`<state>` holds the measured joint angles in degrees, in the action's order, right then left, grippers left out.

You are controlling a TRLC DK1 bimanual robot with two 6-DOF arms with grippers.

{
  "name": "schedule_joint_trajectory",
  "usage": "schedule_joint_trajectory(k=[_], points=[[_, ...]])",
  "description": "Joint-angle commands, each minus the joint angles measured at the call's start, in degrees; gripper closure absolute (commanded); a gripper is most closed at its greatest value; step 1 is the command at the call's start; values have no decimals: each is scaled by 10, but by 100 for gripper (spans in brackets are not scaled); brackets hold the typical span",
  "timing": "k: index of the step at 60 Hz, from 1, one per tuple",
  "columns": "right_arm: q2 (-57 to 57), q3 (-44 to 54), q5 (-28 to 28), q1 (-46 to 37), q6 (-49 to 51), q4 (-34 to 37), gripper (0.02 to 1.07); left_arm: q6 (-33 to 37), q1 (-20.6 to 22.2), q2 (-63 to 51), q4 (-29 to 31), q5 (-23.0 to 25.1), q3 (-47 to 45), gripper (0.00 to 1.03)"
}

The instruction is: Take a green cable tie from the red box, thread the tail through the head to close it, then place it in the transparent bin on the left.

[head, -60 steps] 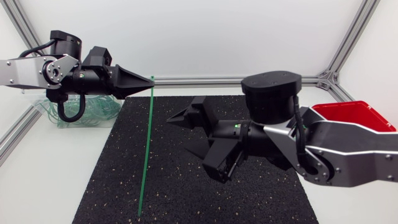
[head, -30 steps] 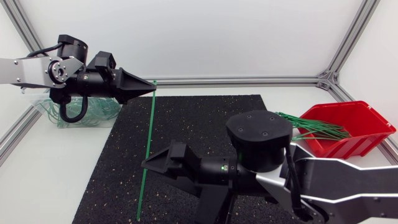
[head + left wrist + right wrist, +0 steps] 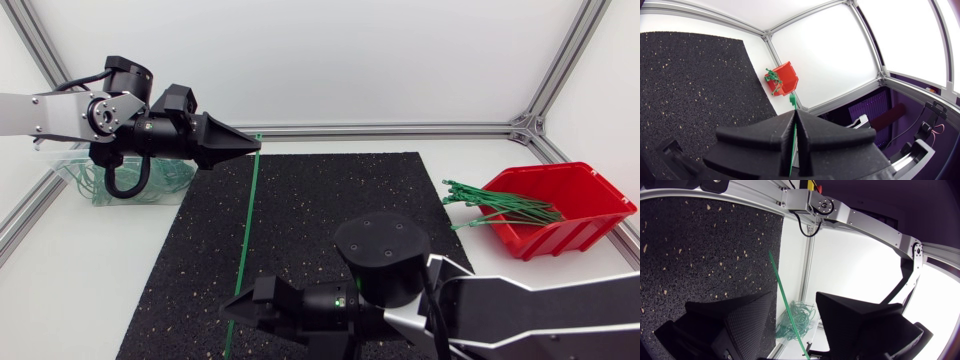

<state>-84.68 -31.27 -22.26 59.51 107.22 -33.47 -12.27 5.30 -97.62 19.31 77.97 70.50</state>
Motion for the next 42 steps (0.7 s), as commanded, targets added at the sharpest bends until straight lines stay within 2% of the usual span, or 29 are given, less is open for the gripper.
schedule_joint_trajectory(k=[1,7,15,19,26,31,42], points=[[-17,18,0,9,15,-17,51,-6,5,-16,6,2,9,100],[-29,16,1,10,16,-28,66,-7,8,-16,6,2,9,100],[-37,15,1,11,15,-34,66,-7,9,-17,6,2,9,100],[-37,15,1,11,15,-38,72,-6,9,-18,6,2,9,100],[-41,16,2,13,14,-43,73,-6,9,-21,6,1,9,100],[-43,17,4,16,16,-43,88,-6,10,-21,6,0,9,100],[-48,15,9,21,15,-45,90,-6,14,-21,6,0,7,100]])
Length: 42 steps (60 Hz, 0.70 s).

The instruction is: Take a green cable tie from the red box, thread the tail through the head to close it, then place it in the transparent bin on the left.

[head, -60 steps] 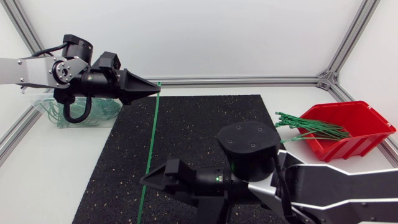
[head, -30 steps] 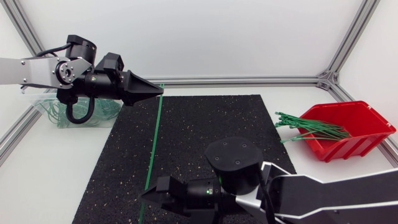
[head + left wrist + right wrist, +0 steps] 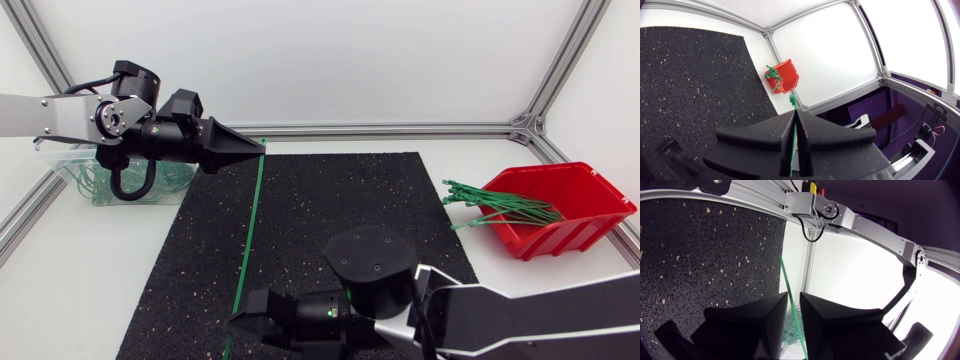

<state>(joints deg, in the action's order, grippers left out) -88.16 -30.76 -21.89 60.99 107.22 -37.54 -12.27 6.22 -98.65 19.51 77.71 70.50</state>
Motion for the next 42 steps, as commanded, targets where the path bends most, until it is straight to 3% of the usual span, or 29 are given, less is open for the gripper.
schedule_joint_trajectory(k=[1,8,10,18,42], points=[[-13,10,5,6,15,-4,91,-6,5,-11,4,2,7,100],[-13,10,10,8,16,-5,96,-6,5,-9,4,2,6,100],[-12,10,11,8,15,-5,102,-5,5,-8,4,1,5,100],[4,20,13,1,-8,-5,101,1,3,11,4,-12,-5,100],[72,26,-25,-30,-372,-3,101,39,25,120,1,-63,-70,100]])
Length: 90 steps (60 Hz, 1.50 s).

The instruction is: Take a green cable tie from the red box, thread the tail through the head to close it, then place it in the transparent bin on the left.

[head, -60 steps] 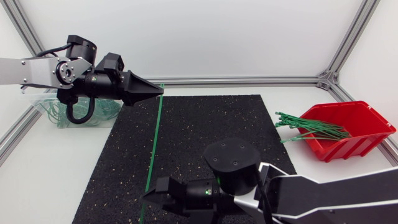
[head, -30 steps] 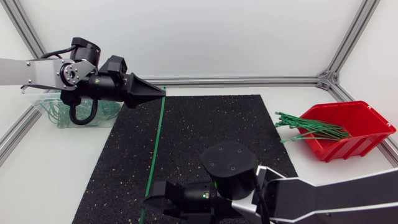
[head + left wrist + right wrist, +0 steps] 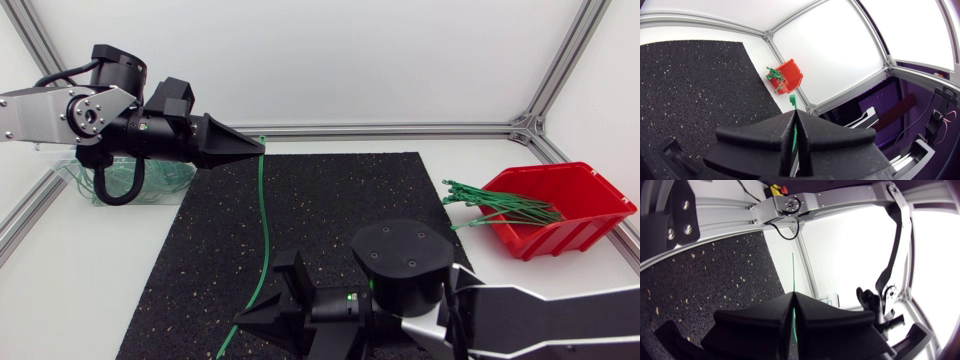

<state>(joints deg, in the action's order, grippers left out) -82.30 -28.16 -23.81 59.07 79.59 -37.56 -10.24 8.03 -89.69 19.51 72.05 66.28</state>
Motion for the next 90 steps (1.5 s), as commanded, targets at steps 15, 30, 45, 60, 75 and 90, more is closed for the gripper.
schedule_joint_trajectory(k=[15,30,45,60,75,90], points=[[59,-13,-67,-57,-252,57,101,30,17,105,-4,-26,-82,100],[121,-90,-154,-92,-397,264,101,7,53,192,-26,-63,-125,100],[145,-131,-194,-88,-535,373,101,-126,104,249,-200,-129,-200,100],[166,-200,-263,-83,-662,565,101,-176,134,309,-212,-148,-227,100],[211,-209,-304,-84,-816,580,101,-183,182,350,-216,-164,-232,100],[247,-223,-336,-77,-987,560,101,-186,213,393,-218,-206,-235,100]])
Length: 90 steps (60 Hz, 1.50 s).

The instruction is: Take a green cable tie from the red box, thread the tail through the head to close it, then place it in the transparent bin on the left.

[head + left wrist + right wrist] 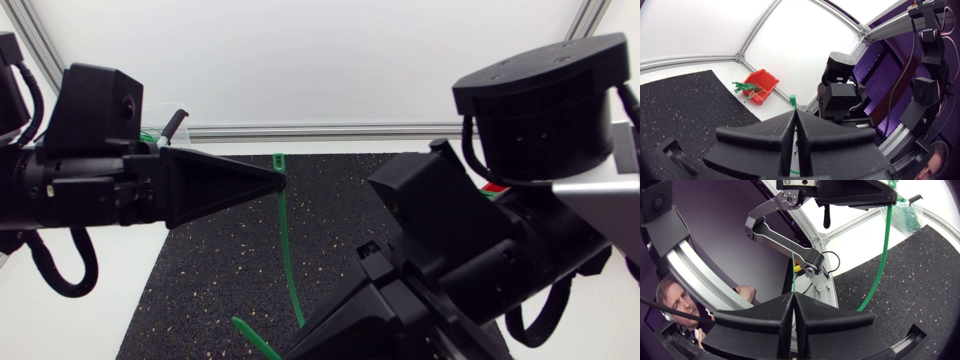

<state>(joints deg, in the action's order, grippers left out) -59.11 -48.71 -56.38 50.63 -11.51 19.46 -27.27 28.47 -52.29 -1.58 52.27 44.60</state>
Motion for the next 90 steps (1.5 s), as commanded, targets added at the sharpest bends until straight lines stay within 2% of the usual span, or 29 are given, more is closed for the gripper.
schedule_joint_trajectory(k=[1,25,39,53,66,90], points=[[18,-18,-11,8,-84,-14,101,-16,11,23,-7,-10,-19,100],[6,-68,-20,6,-294,-43,101,-9,31,72,-5,-54,-35,100],[-13,-93,-19,2,-367,-52,101,5,45,98,-3,-89,-42,100],[-19,-97,-51,-34,-467,-87,101,25,62,111,-3,-128,-52,100],[-21,-96,-74,-62,-510,-107,101,29,71,111,-6,-148,-57,100],[-47,-98,-87,-100,-511,-81,101,30,78,109,-11,-162,-54,100]])
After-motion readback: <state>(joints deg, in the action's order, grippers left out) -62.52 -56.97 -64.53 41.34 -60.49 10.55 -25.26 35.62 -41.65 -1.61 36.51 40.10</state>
